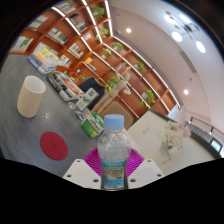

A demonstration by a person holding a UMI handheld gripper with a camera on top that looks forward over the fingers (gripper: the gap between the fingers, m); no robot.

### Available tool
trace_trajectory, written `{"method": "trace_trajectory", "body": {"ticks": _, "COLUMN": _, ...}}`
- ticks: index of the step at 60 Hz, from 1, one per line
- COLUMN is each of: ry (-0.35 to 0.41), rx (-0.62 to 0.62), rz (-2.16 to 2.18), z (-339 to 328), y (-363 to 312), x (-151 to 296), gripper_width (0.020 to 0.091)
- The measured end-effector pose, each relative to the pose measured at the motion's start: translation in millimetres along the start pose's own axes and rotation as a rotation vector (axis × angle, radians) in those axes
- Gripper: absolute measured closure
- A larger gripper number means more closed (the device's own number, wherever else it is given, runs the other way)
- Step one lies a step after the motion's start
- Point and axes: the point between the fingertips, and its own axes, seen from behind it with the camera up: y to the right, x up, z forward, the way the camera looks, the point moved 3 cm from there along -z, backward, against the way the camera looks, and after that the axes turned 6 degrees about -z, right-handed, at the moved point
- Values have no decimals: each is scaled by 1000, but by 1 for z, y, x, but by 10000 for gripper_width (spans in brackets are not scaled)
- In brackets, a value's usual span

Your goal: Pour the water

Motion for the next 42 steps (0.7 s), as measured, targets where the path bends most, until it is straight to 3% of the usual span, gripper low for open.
{"method": "trace_trajectory", "body": {"ticks": 18, "ry": 96, "rx": -73, "rz": -590, "z": -4, "y": -53, "x": 105, "gripper_width": 850}}
{"method": "trace_trajectory", "body": {"ticks": 30, "ry": 137, "rx": -90, "rz": -907, "z": 1, "y": -85, "x": 134, "gripper_width": 829}}
{"method": "trace_trajectory", "body": {"ticks": 42, "ry": 163, "rx": -241, "rz": -1278, "z": 2, "y": -87, "x": 164, "gripper_width": 829}}
